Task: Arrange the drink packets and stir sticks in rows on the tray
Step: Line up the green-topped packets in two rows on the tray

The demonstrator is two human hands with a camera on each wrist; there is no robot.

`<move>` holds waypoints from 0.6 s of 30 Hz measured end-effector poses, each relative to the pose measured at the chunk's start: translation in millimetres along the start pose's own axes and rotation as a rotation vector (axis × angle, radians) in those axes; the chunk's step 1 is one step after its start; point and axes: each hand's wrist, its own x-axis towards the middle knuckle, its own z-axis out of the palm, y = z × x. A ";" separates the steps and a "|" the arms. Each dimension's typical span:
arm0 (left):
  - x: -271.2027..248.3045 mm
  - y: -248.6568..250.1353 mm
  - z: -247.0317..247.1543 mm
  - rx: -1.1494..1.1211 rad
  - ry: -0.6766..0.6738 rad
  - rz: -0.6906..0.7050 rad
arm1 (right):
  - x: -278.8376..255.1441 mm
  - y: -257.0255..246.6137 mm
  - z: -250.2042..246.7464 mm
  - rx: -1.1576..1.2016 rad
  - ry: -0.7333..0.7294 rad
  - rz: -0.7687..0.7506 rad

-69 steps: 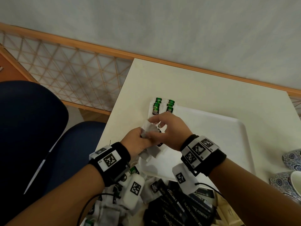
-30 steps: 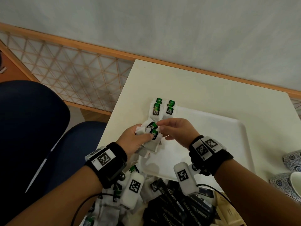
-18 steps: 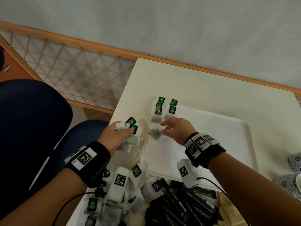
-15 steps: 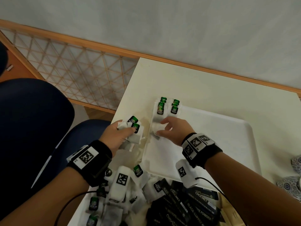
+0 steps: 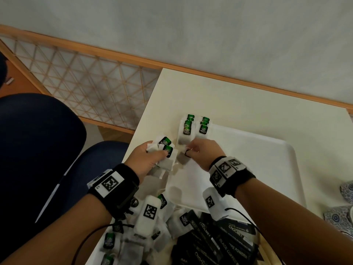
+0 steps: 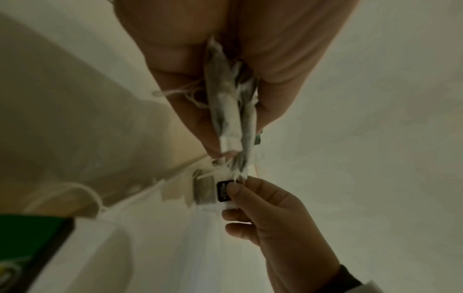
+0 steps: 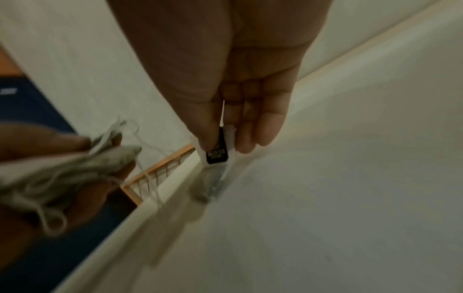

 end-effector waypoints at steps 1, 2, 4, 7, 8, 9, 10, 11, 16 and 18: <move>0.5 0.3 -0.2 -0.007 -0.009 -0.012 | 0.6 2.1 -3.7 0.046 0.031 0.008; 0.9 0.9 -0.5 -0.014 -0.018 -0.027 | 1.1 4.7 -8.8 0.087 0.062 0.007; 2.0 2.3 -1.2 -0.026 -0.030 -0.048 | 1.5 9.8 -21.4 0.105 0.086 -0.023; 3.4 5.0 0.1 -0.047 -0.042 -0.065 | 4.3 17.2 -36.2 0.052 0.041 -0.042; 3.7 5.7 1.3 -0.048 -0.042 -0.063 | 6.2 19.7 -39.9 0.037 0.043 -0.037; 4.2 6.2 2.7 -0.048 -0.042 -0.057 | 8.4 21.2 -42.9 0.025 0.047 -0.030; 4.3 6.6 3.9 -0.050 -0.047 -0.050 | 10.6 22.5 -45.2 0.015 0.048 -0.021; 4.6 7.4 5.6 -0.055 -0.060 -0.046 | 12.8 23.2 -46.7 0.006 0.043 -0.014; 7.3 11.1 10.9 -0.083 -0.115 -0.041 | 23.9 23.1 -51.3 0.054 0.053 -0.009; 8.7 11.8 13.2 -0.088 -0.127 -0.032 | 28.8 24.0 -50.9 0.057 0.082 -0.008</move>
